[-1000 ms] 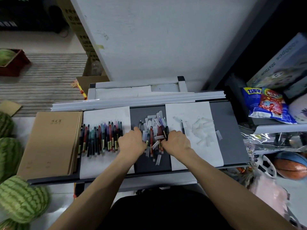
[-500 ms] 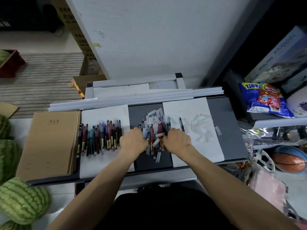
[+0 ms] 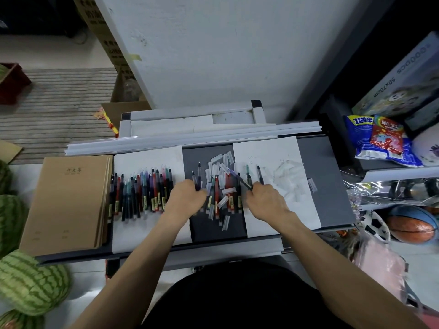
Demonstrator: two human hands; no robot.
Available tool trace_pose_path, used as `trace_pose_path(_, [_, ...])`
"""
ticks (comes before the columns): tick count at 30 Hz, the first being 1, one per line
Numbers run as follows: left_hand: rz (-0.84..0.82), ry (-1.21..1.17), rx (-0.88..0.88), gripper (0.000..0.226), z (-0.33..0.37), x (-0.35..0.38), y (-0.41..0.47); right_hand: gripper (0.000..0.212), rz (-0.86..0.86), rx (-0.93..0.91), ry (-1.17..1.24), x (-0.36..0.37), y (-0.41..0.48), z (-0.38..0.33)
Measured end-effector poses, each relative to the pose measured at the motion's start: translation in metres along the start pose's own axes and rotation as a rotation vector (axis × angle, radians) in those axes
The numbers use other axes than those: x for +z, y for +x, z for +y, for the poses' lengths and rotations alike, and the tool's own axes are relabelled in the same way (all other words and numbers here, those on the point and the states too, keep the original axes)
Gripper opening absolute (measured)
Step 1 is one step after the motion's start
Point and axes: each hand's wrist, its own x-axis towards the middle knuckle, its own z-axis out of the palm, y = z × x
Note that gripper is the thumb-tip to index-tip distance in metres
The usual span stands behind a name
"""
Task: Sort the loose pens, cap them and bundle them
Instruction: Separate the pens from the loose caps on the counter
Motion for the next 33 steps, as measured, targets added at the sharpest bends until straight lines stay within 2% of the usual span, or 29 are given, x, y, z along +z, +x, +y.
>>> trace_pose_path(2, [-0.008,-0.123,-0.025,0.030,-0.004,-0.002,0.001,0.031,-0.001,-0.007,-0.005,-0.002,0.000,0.004])
trace_pose_path(6, [-0.114,-0.555,-0.200,0.028,-0.007,-0.002,0.006,0.038,-0.010,-0.036,-0.035,-0.004,0.000,0.013])
trace_pose_path(8, [-0.160,-0.737,-0.252,0.025,-0.004,-0.002,0.006,0.034,-0.024,-0.049,-0.019,-0.005,0.000,0.016])
trace_pose_path(13, [-0.292,-0.948,-0.172,0.026,-0.002,0.006,-0.001,0.028,-0.054,-0.043,0.010,-0.007,-0.002,0.030])
trace_pose_path(17, [-0.361,-1.054,-0.053,0.018,0.002,0.012,-0.005,0.024,-0.022,-0.015,0.102,-0.008,-0.004,0.043])
trace_pose_path(23, [-0.305,-1.202,-0.098,0.019,0.012,0.021,-0.008,0.013,-0.037,0.038,0.655,-0.008,-0.008,0.049])
trace_pose_path(26, [-0.301,-1.215,-0.083,0.020,0.015,0.021,-0.011,0.022,-0.123,0.072,0.945,-0.007,-0.010,0.048])
trace_pose_path(30, [-0.277,-1.153,0.006,0.037,0.016,0.020,-0.014,0.026,-0.243,0.245,1.398,-0.009,-0.016,0.044])
trace_pose_path(33, [-0.245,-1.126,0.032,0.035,0.013,0.022,-0.016,0.023,-0.242,0.326,1.607,-0.008,-0.021,0.040])
